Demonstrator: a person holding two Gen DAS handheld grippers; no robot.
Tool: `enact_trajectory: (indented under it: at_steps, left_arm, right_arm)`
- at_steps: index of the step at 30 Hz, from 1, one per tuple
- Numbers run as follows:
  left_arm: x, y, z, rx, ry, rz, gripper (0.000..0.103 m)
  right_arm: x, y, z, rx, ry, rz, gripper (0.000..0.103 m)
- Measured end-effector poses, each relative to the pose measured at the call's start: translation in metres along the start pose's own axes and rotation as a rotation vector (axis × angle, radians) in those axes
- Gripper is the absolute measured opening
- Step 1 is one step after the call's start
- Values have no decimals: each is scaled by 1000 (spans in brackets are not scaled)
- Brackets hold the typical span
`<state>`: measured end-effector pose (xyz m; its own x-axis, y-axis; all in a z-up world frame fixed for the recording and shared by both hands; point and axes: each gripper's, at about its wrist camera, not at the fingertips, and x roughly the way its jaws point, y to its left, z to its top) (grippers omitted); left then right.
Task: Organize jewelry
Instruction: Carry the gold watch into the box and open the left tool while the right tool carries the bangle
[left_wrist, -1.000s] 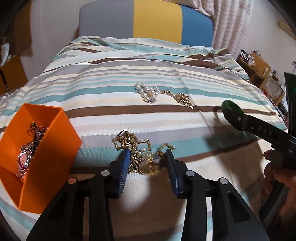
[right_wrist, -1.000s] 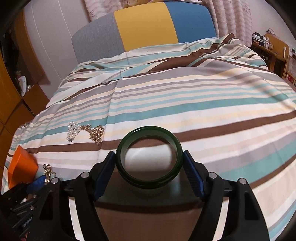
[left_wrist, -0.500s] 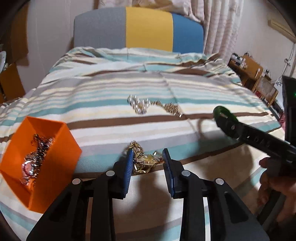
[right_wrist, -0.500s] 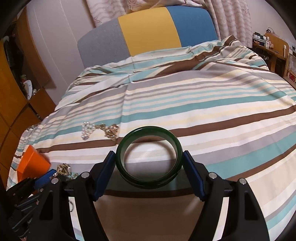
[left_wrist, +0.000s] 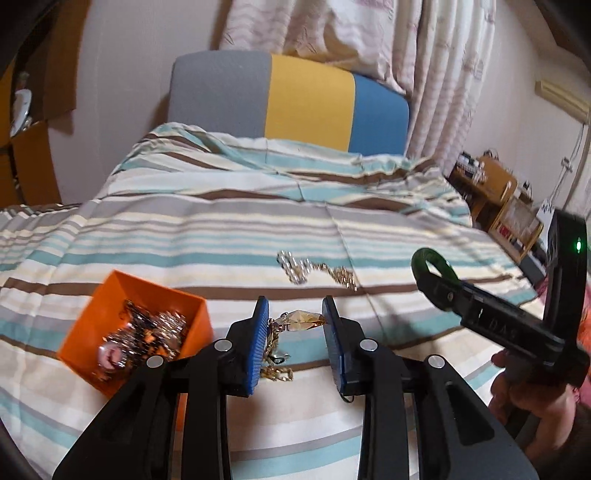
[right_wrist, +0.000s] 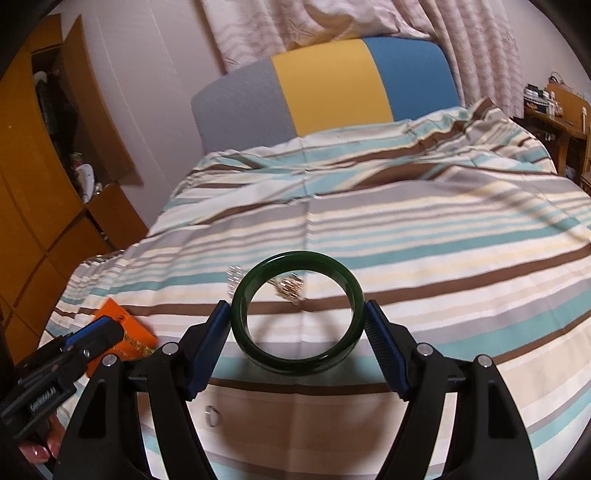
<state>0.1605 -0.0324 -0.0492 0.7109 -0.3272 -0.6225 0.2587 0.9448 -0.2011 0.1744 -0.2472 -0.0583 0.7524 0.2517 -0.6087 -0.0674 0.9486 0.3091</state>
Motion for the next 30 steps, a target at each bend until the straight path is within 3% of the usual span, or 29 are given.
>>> enact_trajectory:
  at_steps: [10, 18, 23, 30]
  left_arm:
    - [-59, 20, 41, -64, -138, -40, 30]
    - [-100, 43, 66, -78, -225, -21, 30]
    - [-104, 61, 67, -89, -225, 1, 30]
    - [-72, 93, 38, -150, -122, 40, 30]
  right_arm:
    - [-18, 41, 12, -55, -38, 67, 73]
    - [-26, 84, 20, -111, -55, 142, 73]
    - [-23, 117, 21, -148, -50, 190, 73]
    - [-4, 150, 9, -197, -11, 229, 73]
